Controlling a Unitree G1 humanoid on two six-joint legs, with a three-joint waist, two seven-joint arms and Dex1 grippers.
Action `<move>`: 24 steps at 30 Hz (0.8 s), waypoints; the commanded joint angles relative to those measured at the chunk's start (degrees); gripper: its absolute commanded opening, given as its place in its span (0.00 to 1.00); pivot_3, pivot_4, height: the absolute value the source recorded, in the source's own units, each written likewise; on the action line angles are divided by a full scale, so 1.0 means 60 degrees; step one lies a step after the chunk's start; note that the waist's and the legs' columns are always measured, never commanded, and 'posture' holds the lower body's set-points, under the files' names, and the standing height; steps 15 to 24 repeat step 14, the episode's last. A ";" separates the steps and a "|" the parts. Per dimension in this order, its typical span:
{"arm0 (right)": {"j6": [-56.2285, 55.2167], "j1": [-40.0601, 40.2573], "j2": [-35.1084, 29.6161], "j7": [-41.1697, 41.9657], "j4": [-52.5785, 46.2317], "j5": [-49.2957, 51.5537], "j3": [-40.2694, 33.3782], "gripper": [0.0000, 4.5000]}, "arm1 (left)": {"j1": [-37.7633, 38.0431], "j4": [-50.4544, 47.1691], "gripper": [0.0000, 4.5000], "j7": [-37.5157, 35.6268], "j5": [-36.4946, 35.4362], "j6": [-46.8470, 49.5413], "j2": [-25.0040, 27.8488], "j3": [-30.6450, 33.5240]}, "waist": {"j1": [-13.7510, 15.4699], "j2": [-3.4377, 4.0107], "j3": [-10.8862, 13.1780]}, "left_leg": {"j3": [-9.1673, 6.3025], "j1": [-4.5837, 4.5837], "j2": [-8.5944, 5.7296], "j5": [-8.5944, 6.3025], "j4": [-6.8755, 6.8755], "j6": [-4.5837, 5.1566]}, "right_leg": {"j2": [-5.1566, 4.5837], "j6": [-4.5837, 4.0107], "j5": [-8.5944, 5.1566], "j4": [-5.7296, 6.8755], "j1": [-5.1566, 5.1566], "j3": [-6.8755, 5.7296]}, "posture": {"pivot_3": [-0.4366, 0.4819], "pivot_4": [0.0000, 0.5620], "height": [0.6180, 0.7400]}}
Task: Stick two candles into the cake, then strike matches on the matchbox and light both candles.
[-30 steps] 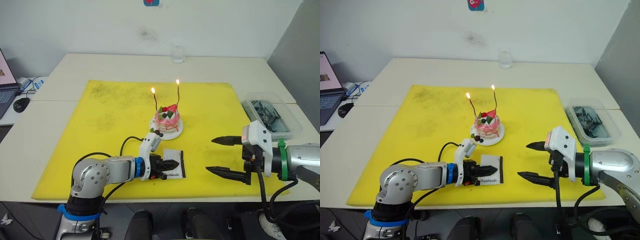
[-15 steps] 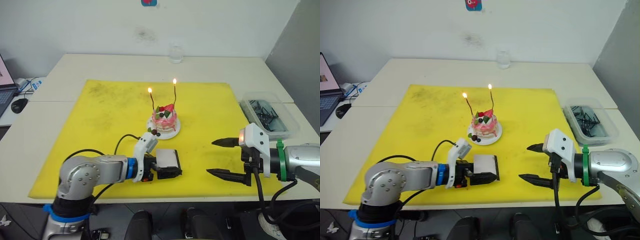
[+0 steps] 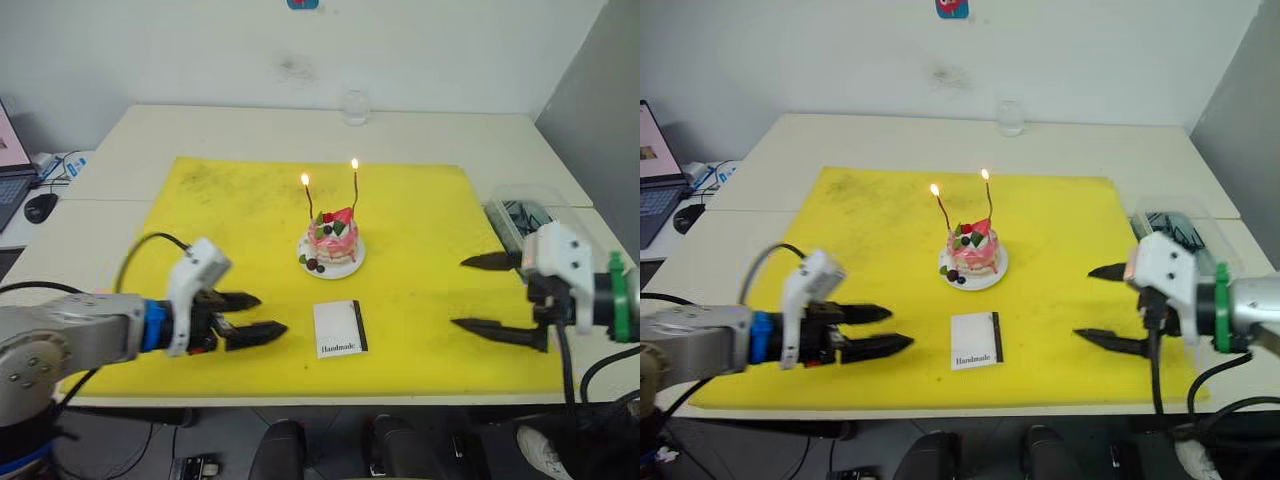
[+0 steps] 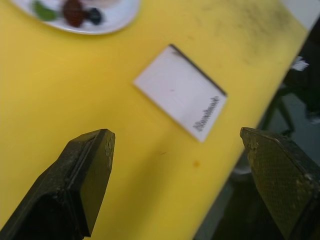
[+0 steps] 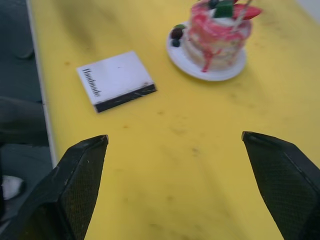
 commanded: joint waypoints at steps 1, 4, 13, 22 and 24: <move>-0.1042 -0.0031 -0.0609 0.1007 0.0910 -0.0606 -0.1016 1.00 | 0.0774 0.0599 1.00 -0.1497 0.2277 -0.2876 0.0802 0.0399 | 0.0016 0.0010 0.0007 | 0.0002 0.0000 0.0000 0.0000 0.0000 0.0000 | -0.0004 -0.0003 -0.0001 0.0000 -0.0001 0.0000 | 0.48 0.27 1.00; -0.1510 -0.0005 -0.1013 0.1735 0.1573 -0.0861 -0.1496 1.00 | 0.1356 0.1389 1.00 -0.2543 0.3436 -0.4638 0.1107 0.0506 | 0.0055 0.0015 0.0010 | 0.0013 0.0000 -0.0004 -0.0001 -0.0002 0.0001 | -0.0019 -0.0016 -0.0007 -0.0002 -0.0004 0.0000 | 0.48 0.27 1.00; -0.2124 0.0532 -0.1458 0.2948 0.2445 -0.1582 -0.2138 1.00 | 0.1465 0.2887 1.00 -0.4102 0.4650 -0.6412 0.1496 0.0521 | 0.0094 0.0030 0.0019 | 0.0041 -0.0009 0.0012 -0.0014 -0.0034 0.0007 | -0.0027 -0.0034 -0.0021 -0.0012 -0.0026 -0.0004 | 0.48 0.27 1.00; -0.2145 0.0474 -0.1427 0.2882 0.2453 -0.1604 -0.2025 1.00 | 0.1420 0.2950 1.00 -0.4139 0.4684 -0.6451 0.1484 0.0482 | 0.0094 0.0030 0.0019 | 0.0042 -0.0009 0.0013 -0.0014 -0.0034 0.0007 | -0.0027 -0.0031 -0.0020 -0.0009 -0.0029 -0.0004 | 0.48 0.27 1.00; -0.2145 0.0474 -0.1427 0.2882 0.2453 -0.1604 -0.2025 1.00 | 0.1420 0.2950 1.00 -0.4139 0.4684 -0.6451 0.1484 0.0482 | 0.0094 0.0030 0.0019 | 0.0042 -0.0009 0.0013 -0.0014 -0.0034 0.0007 | -0.0027 -0.0031 -0.0020 -0.0009 -0.0029 -0.0004 | 0.48 0.27 1.00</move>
